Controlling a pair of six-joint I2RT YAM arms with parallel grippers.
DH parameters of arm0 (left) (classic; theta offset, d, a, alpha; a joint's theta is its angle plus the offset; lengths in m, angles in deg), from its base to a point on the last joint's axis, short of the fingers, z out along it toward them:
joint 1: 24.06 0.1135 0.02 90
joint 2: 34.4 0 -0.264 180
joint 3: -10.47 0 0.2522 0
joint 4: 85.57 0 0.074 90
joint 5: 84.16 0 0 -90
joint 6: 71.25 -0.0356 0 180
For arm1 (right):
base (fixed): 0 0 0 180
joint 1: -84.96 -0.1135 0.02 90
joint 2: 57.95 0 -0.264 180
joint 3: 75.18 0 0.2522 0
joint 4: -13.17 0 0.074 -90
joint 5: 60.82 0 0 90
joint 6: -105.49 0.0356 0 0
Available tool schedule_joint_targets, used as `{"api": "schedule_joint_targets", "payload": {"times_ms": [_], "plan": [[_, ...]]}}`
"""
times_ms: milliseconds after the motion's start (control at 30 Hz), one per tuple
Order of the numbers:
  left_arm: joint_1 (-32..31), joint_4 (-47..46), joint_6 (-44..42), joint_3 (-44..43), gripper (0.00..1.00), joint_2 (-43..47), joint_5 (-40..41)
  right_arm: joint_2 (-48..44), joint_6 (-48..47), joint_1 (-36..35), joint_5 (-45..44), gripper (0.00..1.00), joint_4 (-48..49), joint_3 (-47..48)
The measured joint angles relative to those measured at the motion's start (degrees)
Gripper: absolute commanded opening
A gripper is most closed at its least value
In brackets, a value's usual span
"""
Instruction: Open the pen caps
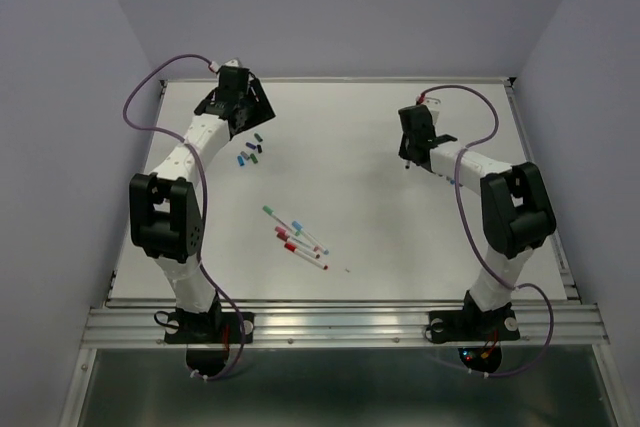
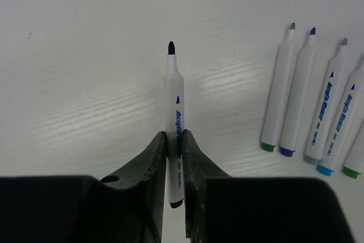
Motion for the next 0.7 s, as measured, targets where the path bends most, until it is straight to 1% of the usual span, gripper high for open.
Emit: {"api": "schedule_joint_targets", "payload": {"times_ms": [133, 300, 533, 633, 667, 700], "plan": [[-0.22, -0.31, 0.00, 1.36, 0.77, 1.66, 0.02, 5.97, 2.10, 1.53, -4.31, 0.01, -1.29, 4.39], [-0.28, -0.76, -0.07, 2.99, 0.79, 1.77, -0.04, 10.75, 3.32, 3.26, -6.93, 0.01, -2.71, 8.94], [-0.33, -1.07, -0.04, 5.35, 0.79, 1.95, -0.13, 12.41, 4.22, 5.86, -8.09, 0.01, -4.66, 9.86], [-0.33, -1.14, -0.04, 5.35, 0.79, 2.25, -0.22, 12.72, 4.37, 6.64, -8.46, 0.05, -5.33, 10.10], [-0.33, -1.14, -0.07, 5.35, 0.80, 2.34, -0.22, 12.81, 4.37, 6.75, -8.57, 0.10, -5.42, 10.16], [-0.33, -1.14, -0.07, 5.35, 0.80, 2.43, -0.22, 12.92, 4.42, 6.95, -8.57, 0.11, -5.46, 10.19]]}}
